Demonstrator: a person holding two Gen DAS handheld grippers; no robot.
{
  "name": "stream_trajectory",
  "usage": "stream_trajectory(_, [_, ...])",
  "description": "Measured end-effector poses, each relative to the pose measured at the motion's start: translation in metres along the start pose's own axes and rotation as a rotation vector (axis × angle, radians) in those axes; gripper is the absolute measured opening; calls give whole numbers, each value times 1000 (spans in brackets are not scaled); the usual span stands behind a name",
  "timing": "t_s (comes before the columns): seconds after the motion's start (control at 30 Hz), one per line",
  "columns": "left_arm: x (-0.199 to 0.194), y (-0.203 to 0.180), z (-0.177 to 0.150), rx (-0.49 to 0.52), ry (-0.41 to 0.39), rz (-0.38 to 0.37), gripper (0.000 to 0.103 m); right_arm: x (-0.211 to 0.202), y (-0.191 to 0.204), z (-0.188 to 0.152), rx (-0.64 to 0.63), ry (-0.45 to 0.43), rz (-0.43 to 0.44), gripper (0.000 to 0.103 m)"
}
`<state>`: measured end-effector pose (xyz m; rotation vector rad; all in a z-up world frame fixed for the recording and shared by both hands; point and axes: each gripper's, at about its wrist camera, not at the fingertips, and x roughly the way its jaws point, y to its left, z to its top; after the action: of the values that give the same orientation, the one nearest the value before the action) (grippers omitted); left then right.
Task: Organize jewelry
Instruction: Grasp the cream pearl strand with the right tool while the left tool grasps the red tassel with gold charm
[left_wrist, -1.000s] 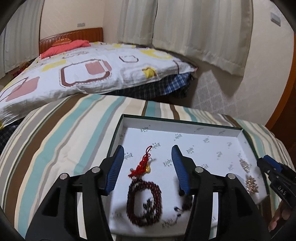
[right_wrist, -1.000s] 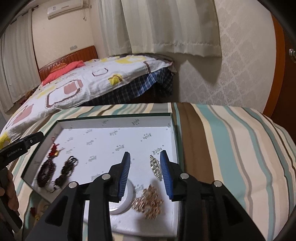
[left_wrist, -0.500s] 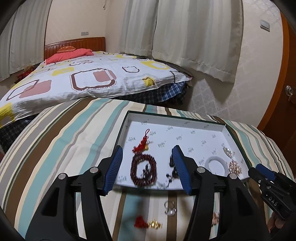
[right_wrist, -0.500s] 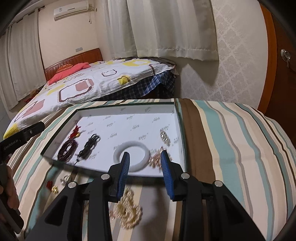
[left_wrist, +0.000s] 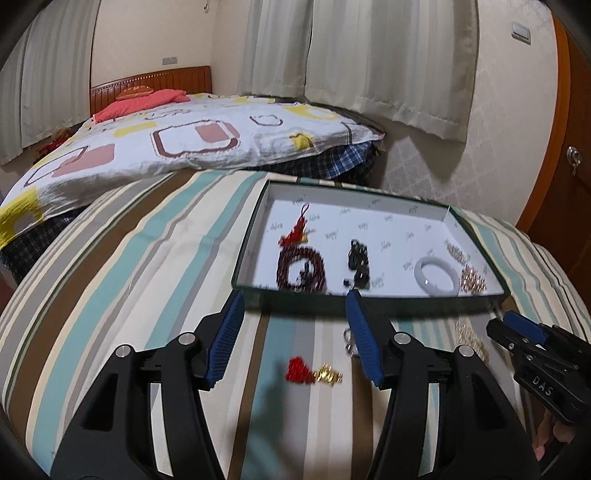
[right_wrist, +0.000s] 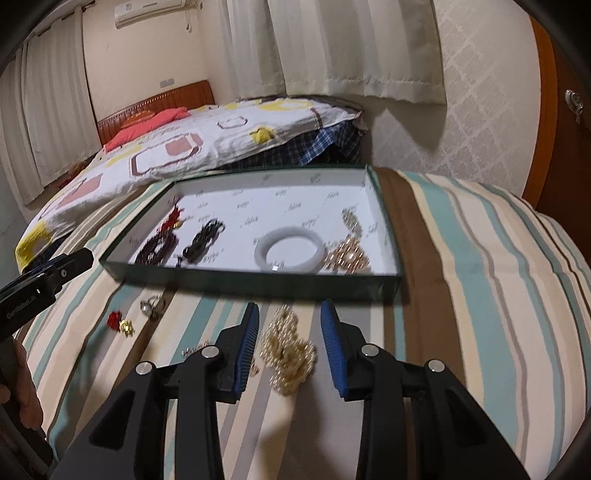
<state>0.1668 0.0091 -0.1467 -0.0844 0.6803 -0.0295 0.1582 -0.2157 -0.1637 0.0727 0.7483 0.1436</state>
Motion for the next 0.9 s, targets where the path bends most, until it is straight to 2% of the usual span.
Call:
stream_trajectory(0.1, [0, 5, -6, -1, 13, 6, 56, 7, 3, -3, -9, 34, 4, 35])
stream_trajectory(0.17, [2, 8, -9, -5, 23, 8, 63, 13, 4, -5, -9, 57, 2, 35])
stream_trajectory(0.33, [5, 10, -11, -15, 36, 11, 63, 25, 0, -7, 2, 106, -12, 36])
stream_trajectory(0.4, [6, 10, -12, -9, 41, 10, 63, 28, -2, -8, 8, 124, -10, 42])
stream_trajectory(0.53, [10, 8, -16, -5, 57, 10, 63, 30, -1, -8, -15, 134, -17, 43])
stream_trajectory(0.57, [11, 8, -16, -6, 62, 9, 63, 30, -1, -8, -20, 135, -19, 41])
stream_trajectory(0.6, [11, 9, -17, -7, 68, 8, 63, 29, -1, -8, -26, 135, -25, 33])
stream_trajectory(0.67, [13, 8, -19, -8, 75, 7, 63, 28, -4, -9, -24, 134, -17, 23])
stream_trajectory(0.9, [15, 1, -26, 14, 97, -14, 63, 18, -25, -10, 28, 114, -32, 22])
